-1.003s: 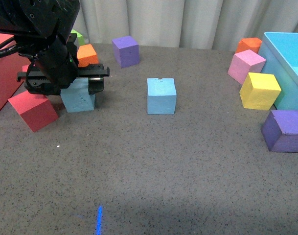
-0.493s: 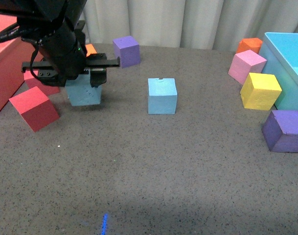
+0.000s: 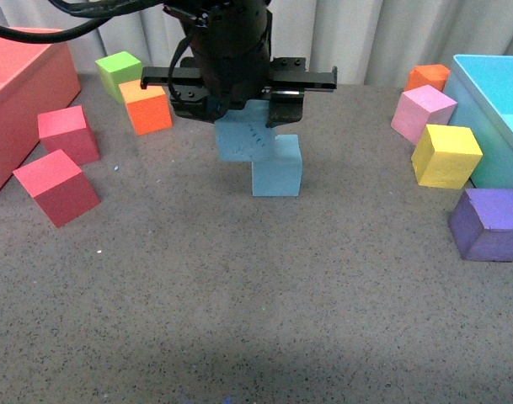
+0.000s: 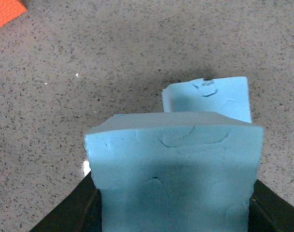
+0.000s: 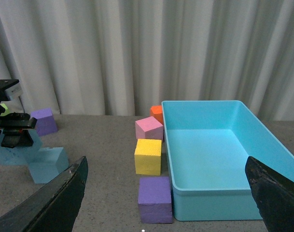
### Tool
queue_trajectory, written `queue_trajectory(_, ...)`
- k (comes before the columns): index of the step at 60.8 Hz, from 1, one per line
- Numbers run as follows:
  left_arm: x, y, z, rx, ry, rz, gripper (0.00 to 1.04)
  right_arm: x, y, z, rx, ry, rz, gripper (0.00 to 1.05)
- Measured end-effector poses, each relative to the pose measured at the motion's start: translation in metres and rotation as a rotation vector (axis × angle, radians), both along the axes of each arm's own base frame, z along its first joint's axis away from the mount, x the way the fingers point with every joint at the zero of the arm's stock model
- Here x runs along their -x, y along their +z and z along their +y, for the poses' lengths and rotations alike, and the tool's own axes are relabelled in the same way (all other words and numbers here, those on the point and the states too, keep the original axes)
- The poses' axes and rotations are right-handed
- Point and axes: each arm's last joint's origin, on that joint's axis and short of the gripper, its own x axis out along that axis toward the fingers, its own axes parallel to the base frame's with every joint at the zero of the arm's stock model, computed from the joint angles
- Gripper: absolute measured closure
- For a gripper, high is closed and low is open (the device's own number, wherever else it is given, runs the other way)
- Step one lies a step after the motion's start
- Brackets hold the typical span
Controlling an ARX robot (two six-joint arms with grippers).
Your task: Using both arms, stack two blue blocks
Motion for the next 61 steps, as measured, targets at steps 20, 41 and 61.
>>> queue_trajectory(20,-0.01,-0.007,-0.018,-0.036,0.012,0.009,0.55,0.0,0.0,0.0,0.0,0.0,0.0,0.1)
queue_trajectory(41,-0.013,-0.007,-0.041,-0.04,0.009,0.013,0.55,0.0,0.0,0.0,0.0,0.0,0.0,0.1)
queue_trajectory(61,-0.021,-0.013,-0.05,-0.056,0.038,0.026,0.56,0.0,0.0,0.0,0.0,0.0,0.0,0.1)
